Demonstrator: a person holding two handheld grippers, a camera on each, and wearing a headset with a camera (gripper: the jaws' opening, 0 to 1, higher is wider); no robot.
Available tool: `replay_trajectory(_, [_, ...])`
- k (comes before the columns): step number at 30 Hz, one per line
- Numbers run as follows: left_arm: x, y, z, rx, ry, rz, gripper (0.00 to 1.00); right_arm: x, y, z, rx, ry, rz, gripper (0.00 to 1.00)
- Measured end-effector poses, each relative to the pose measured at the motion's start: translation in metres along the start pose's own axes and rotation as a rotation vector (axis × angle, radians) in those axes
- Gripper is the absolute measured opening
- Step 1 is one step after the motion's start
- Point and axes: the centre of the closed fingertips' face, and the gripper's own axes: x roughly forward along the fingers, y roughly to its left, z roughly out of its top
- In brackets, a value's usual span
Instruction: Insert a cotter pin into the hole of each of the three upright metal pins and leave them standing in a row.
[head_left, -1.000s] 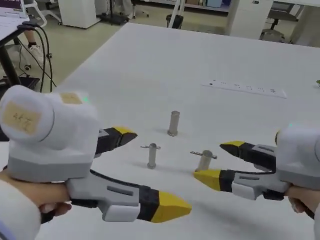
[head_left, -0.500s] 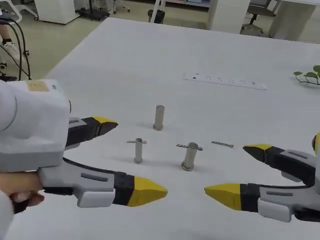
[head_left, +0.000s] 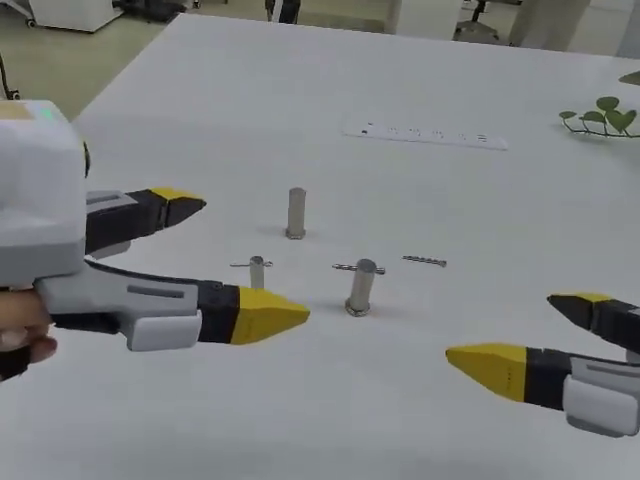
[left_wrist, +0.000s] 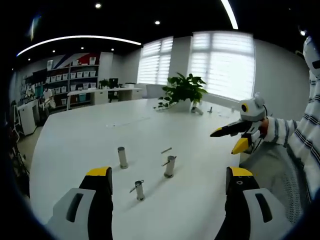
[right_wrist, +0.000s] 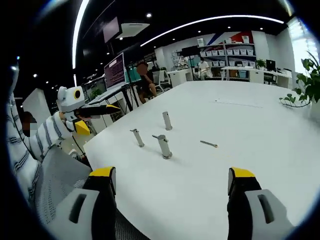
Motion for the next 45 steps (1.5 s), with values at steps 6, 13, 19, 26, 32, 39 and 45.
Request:
replay_trajectory(6, [0.012,0.012,-0.013,0.041,0.084,0.005,0.91,-0.007,-0.008,-0.003,0.03,0.015,-0.043,0.91])
replay_trajectory(13, [0.023,0.027,-0.005,0.039,0.075,0.002,0.85,-0.012,-0.011,-0.008,0.051,0.021,-0.064,0.9])
replay_trajectory(19, [0.036,0.048,0.0,0.056,0.103,0.025,0.81,-0.018,-0.02,-0.014,0.054,0.036,-0.098,0.85])
replay_trajectory(26, [0.053,0.072,-0.002,0.077,0.12,0.082,0.79,-0.025,-0.024,-0.012,0.068,0.024,-0.116,0.85])
replay_trajectory(32, [0.071,0.083,-0.012,0.075,0.165,0.067,0.67,-0.028,-0.025,-0.015,0.077,0.031,-0.122,0.84])
replay_trajectory(39, [0.088,0.098,-0.016,0.082,0.203,0.072,0.54,-0.03,-0.025,-0.015,0.063,0.03,-0.134,0.84])
replay_trajectory(45, [0.105,0.107,-0.017,0.059,0.198,0.064,0.46,-0.033,-0.028,-0.015,0.075,0.033,-0.14,0.82])
